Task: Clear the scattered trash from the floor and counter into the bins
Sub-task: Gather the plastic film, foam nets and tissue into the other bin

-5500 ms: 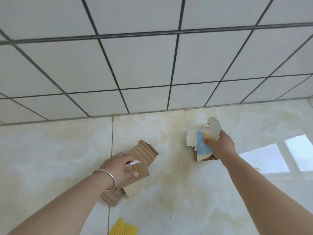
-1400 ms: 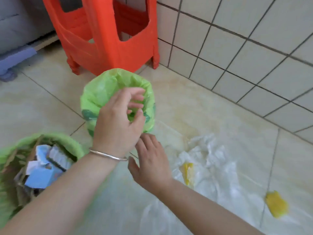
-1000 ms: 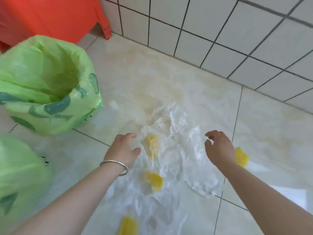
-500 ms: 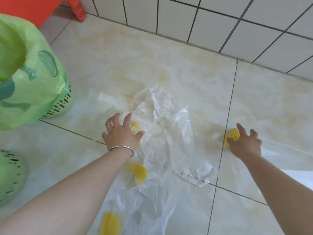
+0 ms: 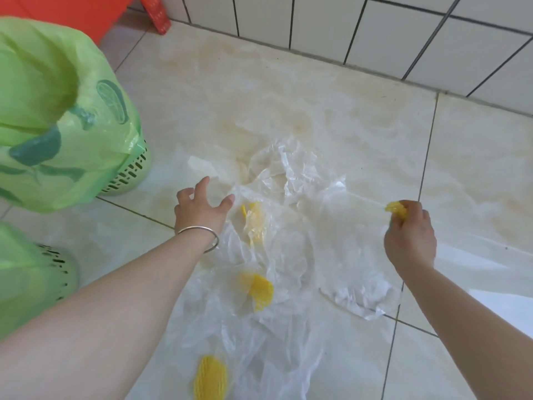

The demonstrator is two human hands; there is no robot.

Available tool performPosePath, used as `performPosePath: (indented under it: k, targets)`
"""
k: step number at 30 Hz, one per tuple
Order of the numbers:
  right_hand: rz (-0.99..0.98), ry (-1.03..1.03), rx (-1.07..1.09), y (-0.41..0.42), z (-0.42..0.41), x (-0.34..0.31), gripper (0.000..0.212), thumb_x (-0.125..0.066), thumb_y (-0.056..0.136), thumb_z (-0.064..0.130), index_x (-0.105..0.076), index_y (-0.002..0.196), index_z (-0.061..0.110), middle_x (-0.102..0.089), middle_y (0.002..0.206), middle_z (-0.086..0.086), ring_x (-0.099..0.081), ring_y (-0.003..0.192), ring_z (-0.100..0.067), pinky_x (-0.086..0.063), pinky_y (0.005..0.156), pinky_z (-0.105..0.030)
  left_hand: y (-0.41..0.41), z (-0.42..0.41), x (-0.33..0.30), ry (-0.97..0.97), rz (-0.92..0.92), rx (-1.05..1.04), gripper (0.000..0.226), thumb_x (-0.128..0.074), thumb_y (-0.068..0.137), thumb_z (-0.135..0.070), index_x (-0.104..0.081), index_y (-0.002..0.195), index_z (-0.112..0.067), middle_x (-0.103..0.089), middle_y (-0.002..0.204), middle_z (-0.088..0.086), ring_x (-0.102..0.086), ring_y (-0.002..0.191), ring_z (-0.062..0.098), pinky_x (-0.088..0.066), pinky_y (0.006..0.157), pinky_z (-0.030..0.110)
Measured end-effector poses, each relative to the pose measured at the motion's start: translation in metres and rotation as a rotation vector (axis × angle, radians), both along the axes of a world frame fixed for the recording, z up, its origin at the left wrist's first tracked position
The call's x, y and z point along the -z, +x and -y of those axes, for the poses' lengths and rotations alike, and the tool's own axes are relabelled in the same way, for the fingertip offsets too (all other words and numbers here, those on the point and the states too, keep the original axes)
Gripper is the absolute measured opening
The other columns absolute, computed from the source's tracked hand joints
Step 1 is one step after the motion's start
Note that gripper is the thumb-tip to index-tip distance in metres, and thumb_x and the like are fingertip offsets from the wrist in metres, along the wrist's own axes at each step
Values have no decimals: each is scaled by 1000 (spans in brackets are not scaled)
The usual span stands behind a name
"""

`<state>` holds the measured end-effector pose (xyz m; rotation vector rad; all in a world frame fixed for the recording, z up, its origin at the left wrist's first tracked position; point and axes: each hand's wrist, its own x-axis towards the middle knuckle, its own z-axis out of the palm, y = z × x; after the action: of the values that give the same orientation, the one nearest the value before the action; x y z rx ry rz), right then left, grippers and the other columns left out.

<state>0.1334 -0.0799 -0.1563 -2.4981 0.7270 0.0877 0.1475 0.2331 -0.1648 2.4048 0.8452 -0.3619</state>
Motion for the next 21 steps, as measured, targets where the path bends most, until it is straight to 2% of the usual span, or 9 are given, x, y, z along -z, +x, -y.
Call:
performPosePath:
  k: [4, 6, 8, 10, 13, 15, 17, 19, 21]
  targets:
    - [-210, -29, -156, 12, -53, 0, 67, -52, 79, 64, -45, 130, 22, -45, 126, -10, -51, 116, -33, -43, 91, -40, -1, 5, 9, -15, -110, 100, 75, -55, 79, -60, -20, 143, -45, -23, 147, 3, -33, 133, 31, -36, 104, 40]
    - [-356, -94, -230, 7, -70, 11, 82, -59, 71, 69, -42, 132, 17, -43, 125, -8, -47, 121, -29, -44, 91, -39, -3, 5, 15, 53, -150, 153, 72, -56, 81, -55, -22, 143, -43, -25, 146, 5, -32, 131, 32, -38, 102, 40]
    - [-439, -138, -259, 0, -76, 22, 75, -63, 74, 60, -43, 129, 13, -42, 123, -9, -44, 119, -28, -44, 85, -36, -6, 4, 21, 115, -160, 185, 64, -59, 82, -47, -32, 140, -36, -29, 140, 8, -33, 126, 34, -40, 98, 39]
    - [-457, -150, -261, -3, -74, 29, 53, -59, 83, 47, -50, 123, 13, -42, 120, -10, -44, 115, -28, -43, 80, -35, -11, 3, 26, 172, -144, 234, 49, -61, 83, -38, -46, 128, -23, -34, 133, 11, -36, 119, 36, -42, 93, 39]
    - [-392, -39, -211, -3, -69, 29, 29, -51, 89, 29, -60, 107, 8, -43, 118, -11, -48, 106, -31, -42, 76, -34, -15, -2, 30, 180, -108, 268, 32, -59, 87, -30, -55, 110, -9, -39, 126, 15, -45, 111, 36, -42, 89, 39]
    - [-280, 110, -124, -1, -66, 22, 20, -50, 88, 20, -59, 93, 3, -45, 115, -14, -50, 88, -30, -41, 71, -33, -14, -7, 28, 134, -86, 264, 28, -57, 88, -25, -56, 104, -3, -46, 121, 20, -52, 107, 37, -42, 86, 37]
    - [-168, 195, -65, 1, -61, 10, 17, -51, 86, 13, -58, 98, 3, -49, 111, -13, -49, 84, -28, -39, 68, -31, -11, -10, 21, 96, -62, 242, 24, -53, 88, -20, -55, 101, 0, -55, 113, 24, -54, 104, 39, -43, 84, 37]
    - [-71, 269, -8, 1, -55, 0, 15, -49, 85, 7, -53, 99, 11, -54, 106, -11, -58, 84, -32, -41, 60, -29, -10, -13, 10, 46, -17, 179, 18, -51, 88, -16, -53, 96, 0, -59, 100, 24, -56, 100, 39, -43, 81, 37]
    - [9, 347, 61, 1, -55, -13, 21, -42, 86, 3, -45, 98, 20, -54, 102, -9, -63, 72, -32, -40, 46, -25, -9, -17, -1, -24, 34, 104, 8, -50, 86, -13, -46, 84, -6, -54, 81, 16, -55, 88, 37, -40, 73, 35]
